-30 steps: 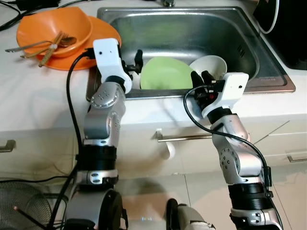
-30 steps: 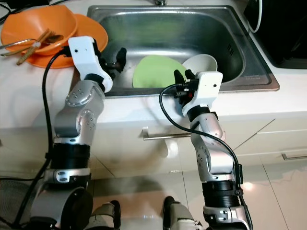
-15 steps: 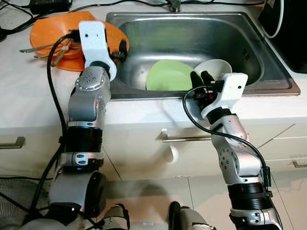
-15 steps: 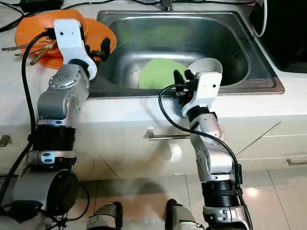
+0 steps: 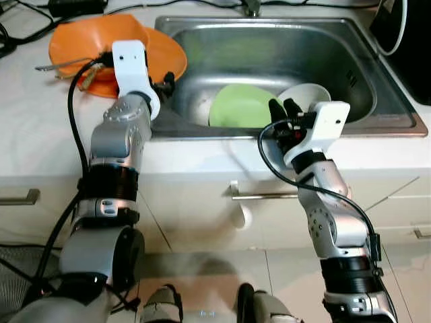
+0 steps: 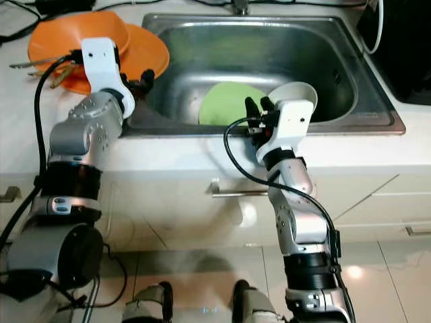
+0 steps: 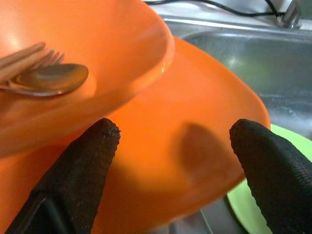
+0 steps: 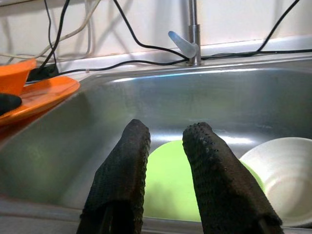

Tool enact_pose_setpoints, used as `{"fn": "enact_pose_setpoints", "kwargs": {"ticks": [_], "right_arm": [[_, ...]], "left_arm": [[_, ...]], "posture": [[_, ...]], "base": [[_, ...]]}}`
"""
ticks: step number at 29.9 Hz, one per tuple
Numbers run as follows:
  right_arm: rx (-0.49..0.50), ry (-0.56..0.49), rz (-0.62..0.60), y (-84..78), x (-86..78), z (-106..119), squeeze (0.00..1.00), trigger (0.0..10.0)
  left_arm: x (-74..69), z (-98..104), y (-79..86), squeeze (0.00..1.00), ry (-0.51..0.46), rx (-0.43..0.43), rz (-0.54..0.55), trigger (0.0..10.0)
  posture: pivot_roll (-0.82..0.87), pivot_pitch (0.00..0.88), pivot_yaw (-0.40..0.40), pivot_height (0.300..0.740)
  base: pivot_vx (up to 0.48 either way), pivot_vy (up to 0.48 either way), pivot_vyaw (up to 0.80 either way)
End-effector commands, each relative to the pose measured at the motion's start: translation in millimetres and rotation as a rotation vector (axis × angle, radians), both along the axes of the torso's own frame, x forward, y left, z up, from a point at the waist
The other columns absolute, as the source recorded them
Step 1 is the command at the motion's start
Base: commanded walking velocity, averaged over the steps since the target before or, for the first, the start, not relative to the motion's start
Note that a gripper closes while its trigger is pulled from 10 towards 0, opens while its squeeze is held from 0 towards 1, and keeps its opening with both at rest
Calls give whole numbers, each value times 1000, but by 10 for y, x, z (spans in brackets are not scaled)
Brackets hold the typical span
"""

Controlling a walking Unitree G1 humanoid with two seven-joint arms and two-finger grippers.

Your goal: Kitchen organization

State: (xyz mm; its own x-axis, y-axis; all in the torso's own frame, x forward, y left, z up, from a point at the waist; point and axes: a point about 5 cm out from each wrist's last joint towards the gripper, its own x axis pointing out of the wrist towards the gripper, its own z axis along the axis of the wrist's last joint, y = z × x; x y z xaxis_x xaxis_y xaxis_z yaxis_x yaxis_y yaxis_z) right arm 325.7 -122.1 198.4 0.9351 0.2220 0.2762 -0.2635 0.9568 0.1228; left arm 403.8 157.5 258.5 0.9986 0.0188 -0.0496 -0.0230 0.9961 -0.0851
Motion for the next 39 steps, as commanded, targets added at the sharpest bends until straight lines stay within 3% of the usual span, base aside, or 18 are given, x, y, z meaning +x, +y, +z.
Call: {"fn": "enact_pose_setpoints", "kwargs": {"ticks": [1,9,12,21,26,30,33,39], "right_arm": [[1,-2,-5,-10,9,4,0,10000],[-2,-2,-4,-15,5,4,0,10000],[-4,0,-3,-19,2,3,0,10000],[-2,2,2,-1,-1,1,0,10000],[4,5,14,38,5,-12,0,10000],[5,5,16,43,6,-12,0,10000],[9,4,22,64,18,-16,0,10000],[18,7,29,95,25,-31,0,10000]], "left_arm": [[19,29,20,0,4,-13,7,10000],[134,134,263,0,52,-74,72,10000],[142,54,393,0,113,-84,123,10000],[111,-135,427,0,233,-113,101,10000],[-36,-172,478,0,312,-119,56,10000],[-45,-161,484,0,319,-114,51,10000],[-171,13,604,0,315,-56,40,10000],[-404,70,661,0,345,-24,30,10000]], "posture": [[47,173,10,740],[48,179,11,740],[53,184,11,740],[75,196,17,740],[98,198,21,740],[98,198,21,740],[131,198,34,740],[156,195,45,740]], "base": [[0,0,0],[0,0,0],[0,0,0],[0,0,0],[0,0,0],[0,0,0],[0,0,0],[0,0,0]]}}
